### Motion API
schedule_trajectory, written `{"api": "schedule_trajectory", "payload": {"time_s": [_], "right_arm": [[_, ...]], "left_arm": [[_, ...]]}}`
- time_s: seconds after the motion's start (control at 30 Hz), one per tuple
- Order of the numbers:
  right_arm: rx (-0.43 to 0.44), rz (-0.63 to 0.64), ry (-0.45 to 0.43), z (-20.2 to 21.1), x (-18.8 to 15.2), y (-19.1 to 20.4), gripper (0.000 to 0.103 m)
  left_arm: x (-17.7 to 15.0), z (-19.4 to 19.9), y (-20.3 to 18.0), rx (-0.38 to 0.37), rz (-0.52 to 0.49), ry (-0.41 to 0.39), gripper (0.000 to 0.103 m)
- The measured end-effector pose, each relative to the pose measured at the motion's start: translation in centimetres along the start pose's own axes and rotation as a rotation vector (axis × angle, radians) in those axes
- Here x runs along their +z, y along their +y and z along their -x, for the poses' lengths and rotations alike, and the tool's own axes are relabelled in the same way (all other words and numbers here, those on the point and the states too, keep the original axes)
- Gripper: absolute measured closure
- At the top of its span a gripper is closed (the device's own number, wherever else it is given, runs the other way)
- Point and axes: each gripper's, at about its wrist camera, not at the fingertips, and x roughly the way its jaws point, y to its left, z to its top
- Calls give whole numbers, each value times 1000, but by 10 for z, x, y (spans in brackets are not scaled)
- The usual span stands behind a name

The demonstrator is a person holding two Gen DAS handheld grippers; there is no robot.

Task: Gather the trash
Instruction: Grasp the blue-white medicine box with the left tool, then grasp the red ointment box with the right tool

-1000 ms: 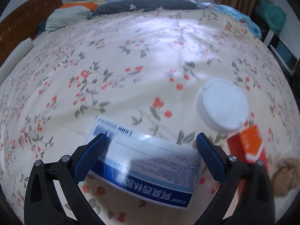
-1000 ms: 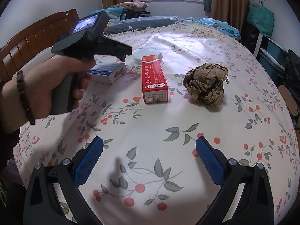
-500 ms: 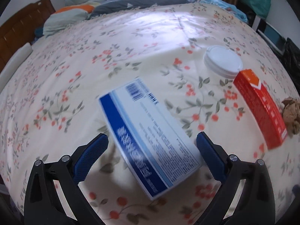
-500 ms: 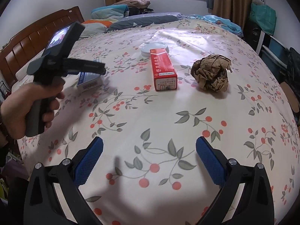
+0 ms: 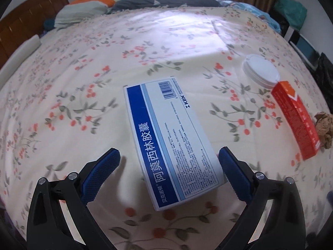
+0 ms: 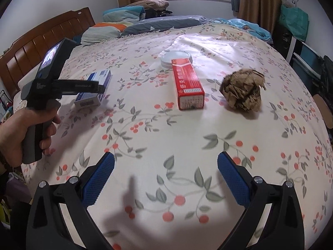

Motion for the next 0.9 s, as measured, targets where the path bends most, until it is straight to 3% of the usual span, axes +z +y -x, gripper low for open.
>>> {"api": "schedule_trajectory", "payload": {"time_s": [0.4, 0.6, 0.7, 0.8, 0.87, 0.9], "right_arm": [[-111, 52, -9, -82, 85, -7, 5], [-120, 63, 23, -105, 99, -10, 7], [-103, 60, 41, -112, 99, -10, 18], [-92, 66, 49, -114, 96, -10, 33], [-76, 63, 45, -110, 94, -10, 56], [-65, 59, 47, -109, 92, -9, 60]], "left_arm": [[5, -6, 19, -37, 5, 8, 6], [12, -16, 23, -44, 28, 1, 6], [16, -22, 24, -53, 36, 3, 8], [16, -24, 22, -75, 29, 2, 18], [14, -22, 17, -109, 2, 6, 21], [12, -19, 13, -141, -18, 3, 21]]}}
